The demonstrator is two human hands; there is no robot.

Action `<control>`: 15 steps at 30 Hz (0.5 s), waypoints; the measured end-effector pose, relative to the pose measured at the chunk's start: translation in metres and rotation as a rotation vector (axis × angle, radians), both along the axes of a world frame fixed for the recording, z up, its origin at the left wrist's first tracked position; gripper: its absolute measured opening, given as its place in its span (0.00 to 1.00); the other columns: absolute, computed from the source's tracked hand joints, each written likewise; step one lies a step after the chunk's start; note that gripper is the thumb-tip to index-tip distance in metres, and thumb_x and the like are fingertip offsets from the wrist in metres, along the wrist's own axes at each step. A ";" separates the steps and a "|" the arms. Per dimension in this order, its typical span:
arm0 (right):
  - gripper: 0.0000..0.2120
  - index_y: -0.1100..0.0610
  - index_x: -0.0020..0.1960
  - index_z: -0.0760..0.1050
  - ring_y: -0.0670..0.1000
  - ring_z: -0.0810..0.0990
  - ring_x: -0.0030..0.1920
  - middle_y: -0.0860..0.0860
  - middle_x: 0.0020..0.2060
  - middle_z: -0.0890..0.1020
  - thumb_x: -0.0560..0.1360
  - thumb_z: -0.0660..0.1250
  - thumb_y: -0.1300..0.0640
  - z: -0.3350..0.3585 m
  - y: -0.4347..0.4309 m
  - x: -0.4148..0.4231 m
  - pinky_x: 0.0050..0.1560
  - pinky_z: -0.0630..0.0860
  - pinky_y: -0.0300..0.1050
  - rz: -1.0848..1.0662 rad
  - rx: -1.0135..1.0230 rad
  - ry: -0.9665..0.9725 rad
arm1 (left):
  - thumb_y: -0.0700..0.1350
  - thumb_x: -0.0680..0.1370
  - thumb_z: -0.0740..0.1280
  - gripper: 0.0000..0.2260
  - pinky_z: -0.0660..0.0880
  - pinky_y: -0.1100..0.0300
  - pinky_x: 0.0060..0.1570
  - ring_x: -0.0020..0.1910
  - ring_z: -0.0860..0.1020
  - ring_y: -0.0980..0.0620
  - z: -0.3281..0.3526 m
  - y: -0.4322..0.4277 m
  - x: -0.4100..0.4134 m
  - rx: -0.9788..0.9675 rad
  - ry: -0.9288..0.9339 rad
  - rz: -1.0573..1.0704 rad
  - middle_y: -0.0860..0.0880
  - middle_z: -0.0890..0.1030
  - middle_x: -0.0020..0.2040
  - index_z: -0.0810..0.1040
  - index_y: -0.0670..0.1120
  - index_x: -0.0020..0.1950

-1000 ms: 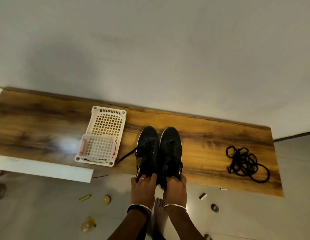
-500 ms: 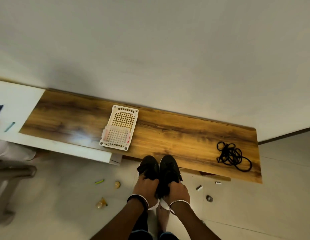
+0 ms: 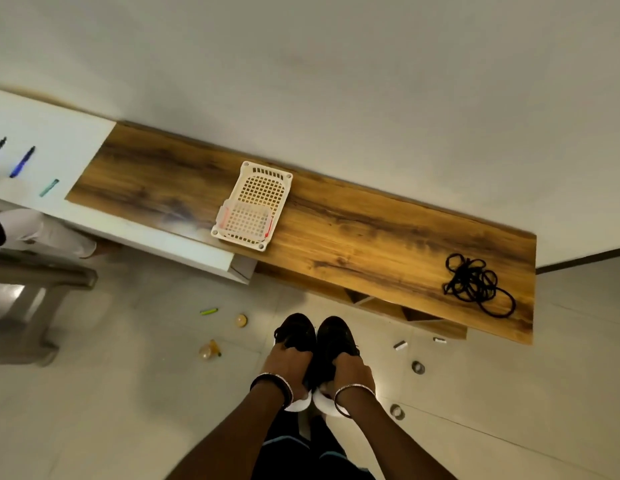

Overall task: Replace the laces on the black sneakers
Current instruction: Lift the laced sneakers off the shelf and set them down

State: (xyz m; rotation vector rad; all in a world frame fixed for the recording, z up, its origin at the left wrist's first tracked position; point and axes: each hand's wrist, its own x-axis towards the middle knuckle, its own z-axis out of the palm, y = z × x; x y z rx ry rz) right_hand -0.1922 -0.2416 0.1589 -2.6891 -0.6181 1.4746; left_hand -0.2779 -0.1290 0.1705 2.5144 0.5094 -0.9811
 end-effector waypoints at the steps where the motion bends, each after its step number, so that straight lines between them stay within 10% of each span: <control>1: 0.21 0.55 0.64 0.76 0.58 0.79 0.63 0.55 0.61 0.80 0.74 0.73 0.50 -0.009 0.003 0.001 0.59 0.76 0.47 -0.011 -0.004 0.008 | 0.48 0.74 0.66 0.11 0.66 0.53 0.61 0.55 0.78 0.41 -0.011 0.000 0.000 0.004 0.003 0.007 0.46 0.82 0.52 0.77 0.49 0.55; 15: 0.12 0.54 0.57 0.82 0.58 0.81 0.54 0.55 0.51 0.84 0.77 0.70 0.50 -0.229 0.070 0.033 0.47 0.74 0.44 -0.178 0.043 -0.172 | 0.41 0.79 0.63 0.16 0.68 0.50 0.59 0.59 0.78 0.44 -0.256 0.065 0.042 0.144 -0.067 0.092 0.45 0.79 0.58 0.69 0.49 0.66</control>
